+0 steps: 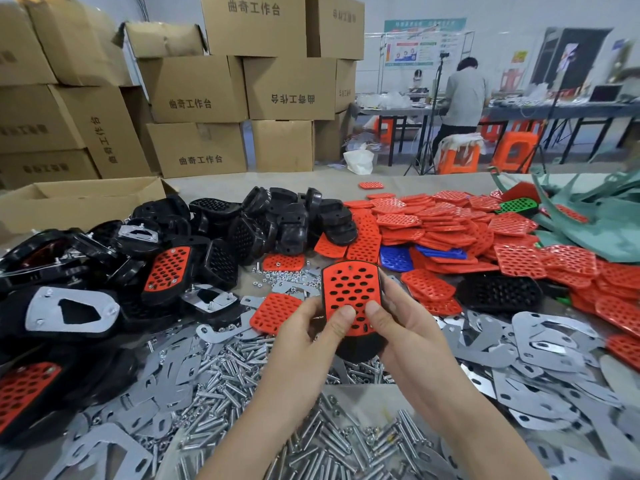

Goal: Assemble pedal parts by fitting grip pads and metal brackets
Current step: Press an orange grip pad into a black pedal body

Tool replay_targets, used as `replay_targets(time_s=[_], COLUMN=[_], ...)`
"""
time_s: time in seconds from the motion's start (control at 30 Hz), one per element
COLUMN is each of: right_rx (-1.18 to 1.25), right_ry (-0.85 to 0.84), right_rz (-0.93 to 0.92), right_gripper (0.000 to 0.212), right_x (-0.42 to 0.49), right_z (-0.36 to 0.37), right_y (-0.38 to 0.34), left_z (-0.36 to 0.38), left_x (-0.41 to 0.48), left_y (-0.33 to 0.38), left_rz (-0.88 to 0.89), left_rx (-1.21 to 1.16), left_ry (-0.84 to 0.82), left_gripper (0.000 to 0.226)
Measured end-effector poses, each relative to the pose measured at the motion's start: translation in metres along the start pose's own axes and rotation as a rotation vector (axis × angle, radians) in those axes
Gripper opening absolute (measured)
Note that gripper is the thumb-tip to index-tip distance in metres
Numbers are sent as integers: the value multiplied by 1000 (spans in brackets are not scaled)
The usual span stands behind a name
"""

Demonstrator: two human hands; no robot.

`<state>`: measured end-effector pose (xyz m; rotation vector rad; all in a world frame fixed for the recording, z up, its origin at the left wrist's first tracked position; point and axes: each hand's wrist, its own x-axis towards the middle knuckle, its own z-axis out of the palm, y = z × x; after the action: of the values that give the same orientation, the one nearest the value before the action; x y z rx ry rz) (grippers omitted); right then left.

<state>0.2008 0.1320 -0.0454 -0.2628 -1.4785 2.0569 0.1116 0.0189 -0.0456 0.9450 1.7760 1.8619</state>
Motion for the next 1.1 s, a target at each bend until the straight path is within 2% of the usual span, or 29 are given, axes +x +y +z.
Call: replay_targets(time_s=[0.23,0.43,0.6,0.7,0.83,0.93,1.03,1.1], right_rx=[-258,-218,-232,-203,-129,-108,-98,-88], right_ry=[53,87,86,91,143,170,183,173], right_rz=[-4,-5,34,68,90,85,85,89], right_gripper=[34,28,26,30,36,35,40,36], right_x=[-7,-8,-10,-11,-11,-11,-11,-11], right_z=[7,11,17,22,24,23,22,21], right_y=[0,0,2,2,-1,-3,-4,-5], left_z=[3,4,6,4,10,17,19,16], left_x=[-4,-6,-3,-2,-7,-9,-7,-5], left_y=[3,5,6,4,4,6,3,4], left_rz=[1,-20,-52,-68,-23,-33,-44,-57], left_rx=[-63,-133,-226,-247,-194,-240,-261,-279], left_ry=[59,37,101,128,84,89,164,203], left_gripper=[18,22,26,21,19,24,43,48])
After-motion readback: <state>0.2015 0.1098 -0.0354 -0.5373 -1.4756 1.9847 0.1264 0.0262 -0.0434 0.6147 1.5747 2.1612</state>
